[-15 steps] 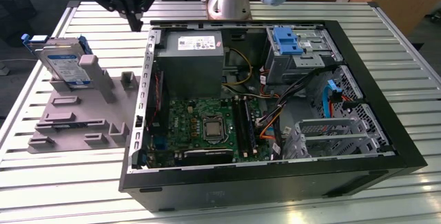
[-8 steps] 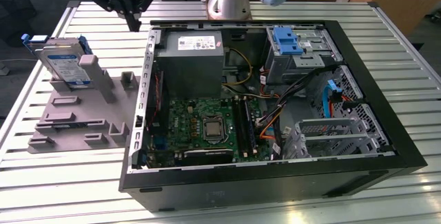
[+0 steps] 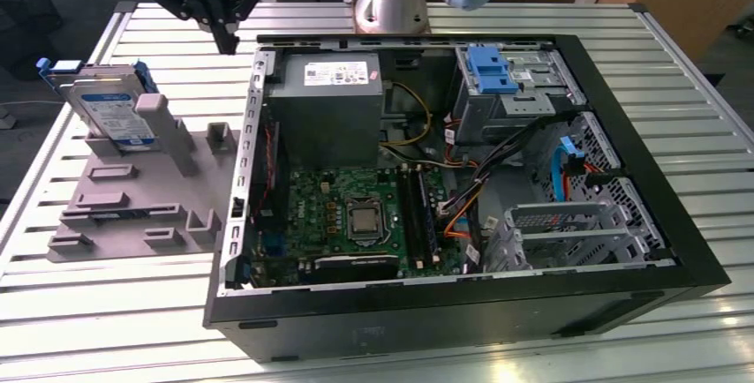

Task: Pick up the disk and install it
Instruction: 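Reach for the disk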

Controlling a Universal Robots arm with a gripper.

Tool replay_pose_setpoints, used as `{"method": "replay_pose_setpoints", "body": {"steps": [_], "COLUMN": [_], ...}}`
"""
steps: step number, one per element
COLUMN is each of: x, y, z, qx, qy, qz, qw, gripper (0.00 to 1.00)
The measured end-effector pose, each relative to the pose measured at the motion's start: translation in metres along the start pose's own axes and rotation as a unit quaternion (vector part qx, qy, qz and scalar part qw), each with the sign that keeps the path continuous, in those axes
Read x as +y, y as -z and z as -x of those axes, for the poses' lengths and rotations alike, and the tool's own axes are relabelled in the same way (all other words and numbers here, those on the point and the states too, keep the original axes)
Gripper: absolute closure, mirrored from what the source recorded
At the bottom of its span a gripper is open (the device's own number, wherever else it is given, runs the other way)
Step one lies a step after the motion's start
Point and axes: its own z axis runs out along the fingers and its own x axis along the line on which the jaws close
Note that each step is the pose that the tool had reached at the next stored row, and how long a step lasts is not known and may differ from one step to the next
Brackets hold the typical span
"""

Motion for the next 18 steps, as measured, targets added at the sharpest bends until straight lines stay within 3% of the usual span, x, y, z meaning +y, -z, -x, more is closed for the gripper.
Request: {"method": "replay_pose_setpoints", "body": {"steps": [18], "x": [0.0005], "y": [-0.0014], "z": [-0.0097], "qx": [0.0005], "qy": [0.0], "qz": [-0.0001], "qw": [1.0], "gripper": [0.89]}}
